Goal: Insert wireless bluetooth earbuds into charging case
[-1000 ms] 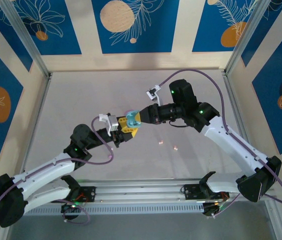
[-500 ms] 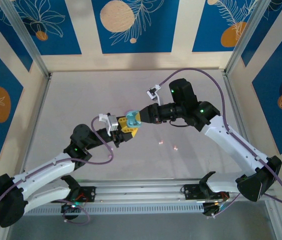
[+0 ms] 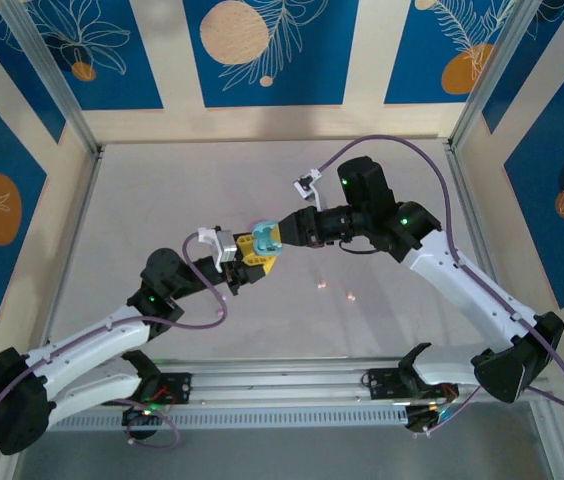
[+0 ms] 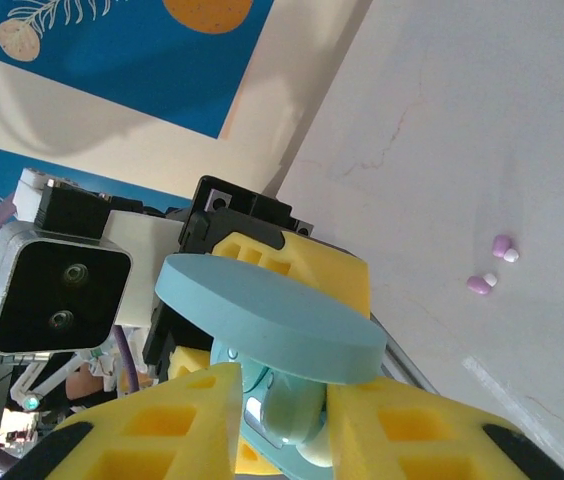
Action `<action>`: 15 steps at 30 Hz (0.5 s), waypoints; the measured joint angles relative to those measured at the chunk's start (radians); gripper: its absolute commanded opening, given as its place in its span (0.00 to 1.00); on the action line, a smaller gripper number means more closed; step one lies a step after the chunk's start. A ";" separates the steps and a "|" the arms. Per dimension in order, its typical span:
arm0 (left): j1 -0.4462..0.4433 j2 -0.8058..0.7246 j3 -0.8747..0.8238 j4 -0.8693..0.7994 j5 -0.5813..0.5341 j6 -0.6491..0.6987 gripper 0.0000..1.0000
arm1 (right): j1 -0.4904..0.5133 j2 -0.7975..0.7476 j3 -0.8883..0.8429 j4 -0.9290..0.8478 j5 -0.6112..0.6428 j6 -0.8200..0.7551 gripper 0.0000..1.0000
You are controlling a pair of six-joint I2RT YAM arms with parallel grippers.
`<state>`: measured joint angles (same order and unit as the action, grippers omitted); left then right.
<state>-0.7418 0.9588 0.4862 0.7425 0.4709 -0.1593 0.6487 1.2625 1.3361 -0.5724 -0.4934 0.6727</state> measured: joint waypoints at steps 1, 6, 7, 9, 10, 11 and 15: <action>0.000 0.000 0.000 0.000 0.000 0.000 0.23 | 0.000 0.000 0.001 -0.002 0.005 0.000 0.33; 0.000 0.000 0.000 0.002 0.000 0.000 0.23 | -0.002 -0.012 0.002 -0.012 0.031 0.001 0.35; 0.000 0.000 0.000 0.006 0.000 0.000 0.23 | -0.003 -0.016 0.002 -0.016 0.038 0.000 0.35; 0.000 -0.001 0.000 0.010 0.000 0.000 0.23 | -0.008 -0.026 0.002 -0.019 0.050 0.000 0.36; 0.000 -0.001 0.000 0.014 0.000 0.000 0.23 | -0.011 -0.031 0.002 -0.021 0.053 0.001 0.36; 0.000 -0.002 0.000 0.016 0.000 0.000 0.23 | -0.014 -0.037 0.002 -0.020 0.058 0.001 0.36; 0.000 -0.002 0.000 0.023 0.000 0.000 0.23 | -0.014 -0.051 0.002 -0.020 0.060 0.000 0.35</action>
<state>-0.7422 0.9569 0.4862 0.7658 0.4709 -0.1589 0.6346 1.2118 1.3376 -0.5922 -0.4332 0.6731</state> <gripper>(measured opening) 0.334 0.362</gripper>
